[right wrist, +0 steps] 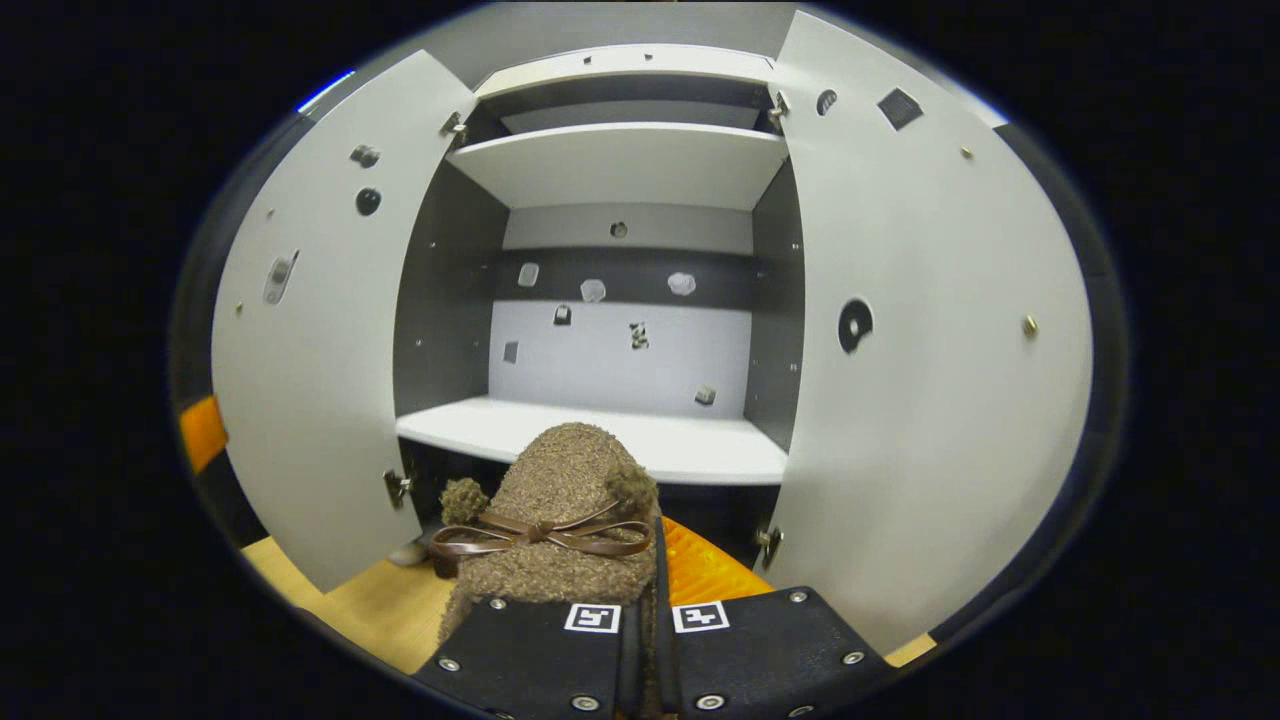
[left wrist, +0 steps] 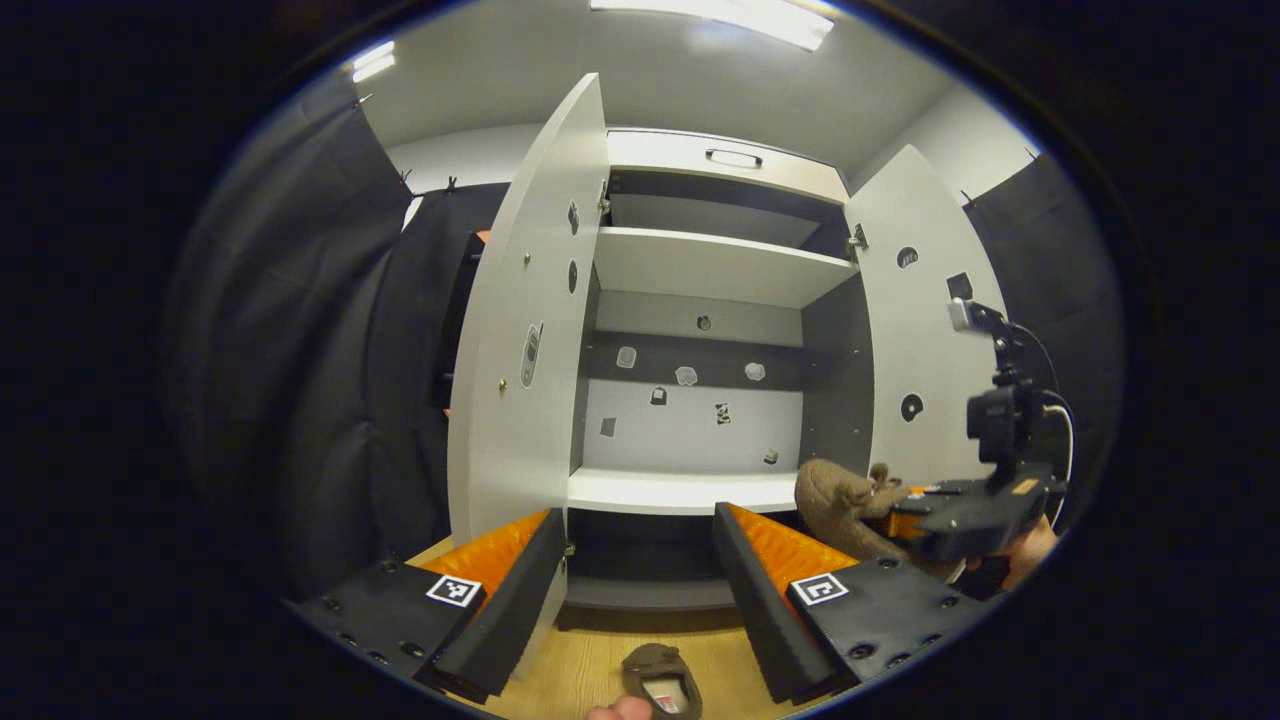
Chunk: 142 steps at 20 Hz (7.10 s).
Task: Grab one shoe with the right hand and put it into the shoe cabinet, grab the other shoe with the left hand and put it into the shoe cabinet; then close the right door with the right hand and the left door with the left hand.
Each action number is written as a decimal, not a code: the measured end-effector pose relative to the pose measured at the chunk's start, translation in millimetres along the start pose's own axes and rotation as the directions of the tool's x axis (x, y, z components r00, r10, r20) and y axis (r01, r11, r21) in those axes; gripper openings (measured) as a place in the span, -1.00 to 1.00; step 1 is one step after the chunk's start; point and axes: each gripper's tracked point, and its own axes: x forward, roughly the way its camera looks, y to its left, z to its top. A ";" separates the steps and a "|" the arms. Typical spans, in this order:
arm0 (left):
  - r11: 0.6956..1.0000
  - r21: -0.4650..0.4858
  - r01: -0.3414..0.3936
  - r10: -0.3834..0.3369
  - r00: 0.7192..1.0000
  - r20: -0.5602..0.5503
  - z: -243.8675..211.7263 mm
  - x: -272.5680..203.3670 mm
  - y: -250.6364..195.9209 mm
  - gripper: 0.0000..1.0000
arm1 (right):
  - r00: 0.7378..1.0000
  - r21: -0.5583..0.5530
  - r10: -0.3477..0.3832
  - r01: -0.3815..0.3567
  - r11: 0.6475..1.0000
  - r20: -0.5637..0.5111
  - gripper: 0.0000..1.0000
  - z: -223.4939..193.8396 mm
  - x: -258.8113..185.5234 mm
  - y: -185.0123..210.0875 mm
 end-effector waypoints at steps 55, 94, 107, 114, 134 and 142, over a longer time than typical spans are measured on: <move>1.000 -0.013 -0.013 0.011 0.990 -0.139 -39.1 -43.6 -10.9 0.93 | 0.994 0.154 0.110 -0.108 0.982 -0.002 0.85 42.1 -61.7 -17.6; 0.978 -0.208 -0.030 -0.134 0.673 -0.727 -416.3 53.3 3.5 0.70 | 0.998 0.093 -0.015 0.010 0.996 0.055 0.85 -29.9 -113.0 -54.5; 0.988 -0.153 -0.006 -0.079 0.836 -0.543 -254.5 34.8 8.8 -0.68 | 0.995 0.100 0.016 -0.026 0.995 0.094 0.85 -19.9 -116.7 -43.6; 0.994 -0.104 0.012 -0.041 0.959 -0.279 -46.4 107.1 0.1 -0.69 | 0.993 0.094 0.012 -0.023 0.995 0.121 0.85 -10.4 -125.0 -42.0; 0.993 0.050 -0.111 0.120 0.830 -0.545 -79.2 427.6 9.1 -0.65 | 0.995 0.076 -0.031 0.024 0.997 0.099 0.85 -13.0 -132.1 -59.5; 0.989 0.004 -0.146 0.119 0.789 -0.603 -106.2 423.0 23.2 0.03 | 0.995 0.092 -0.046 0.038 0.995 0.091 0.85 -18.7 -126.8 -68.5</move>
